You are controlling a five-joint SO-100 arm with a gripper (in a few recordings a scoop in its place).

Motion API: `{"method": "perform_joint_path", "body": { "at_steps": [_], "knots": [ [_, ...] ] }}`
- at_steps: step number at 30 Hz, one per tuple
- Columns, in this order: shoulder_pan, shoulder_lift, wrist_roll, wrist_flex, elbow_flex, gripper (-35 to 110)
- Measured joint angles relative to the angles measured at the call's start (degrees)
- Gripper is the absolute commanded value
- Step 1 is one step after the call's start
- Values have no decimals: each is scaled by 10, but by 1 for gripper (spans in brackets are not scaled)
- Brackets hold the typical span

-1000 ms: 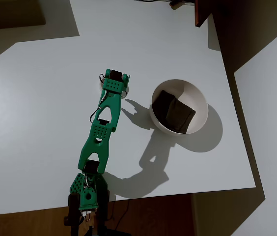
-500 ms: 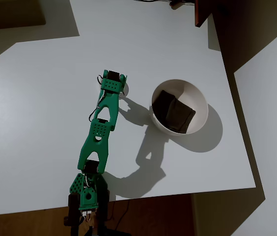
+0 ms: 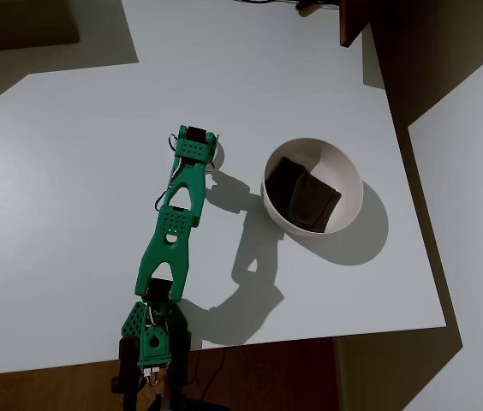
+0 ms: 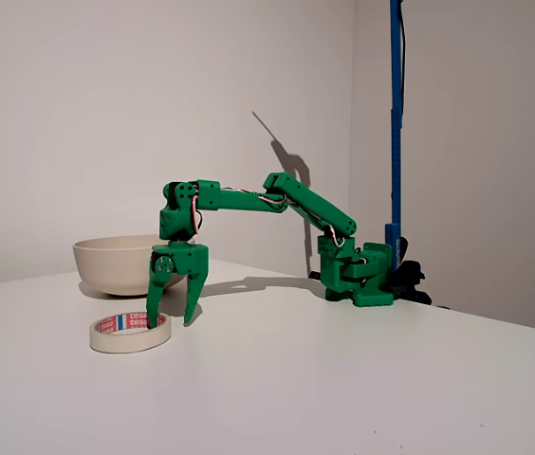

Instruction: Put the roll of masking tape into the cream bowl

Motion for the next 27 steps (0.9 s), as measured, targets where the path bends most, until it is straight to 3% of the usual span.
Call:
{"method": "perform_joint_path", "body": {
  "at_steps": [9,13,27],
  "knots": [
    [0,-23,-6,-19,-19,10],
    [-2,-23,-8,-28,-19,-8],
    [-25,-15,18,-25,-19,-8]
  ]
}}
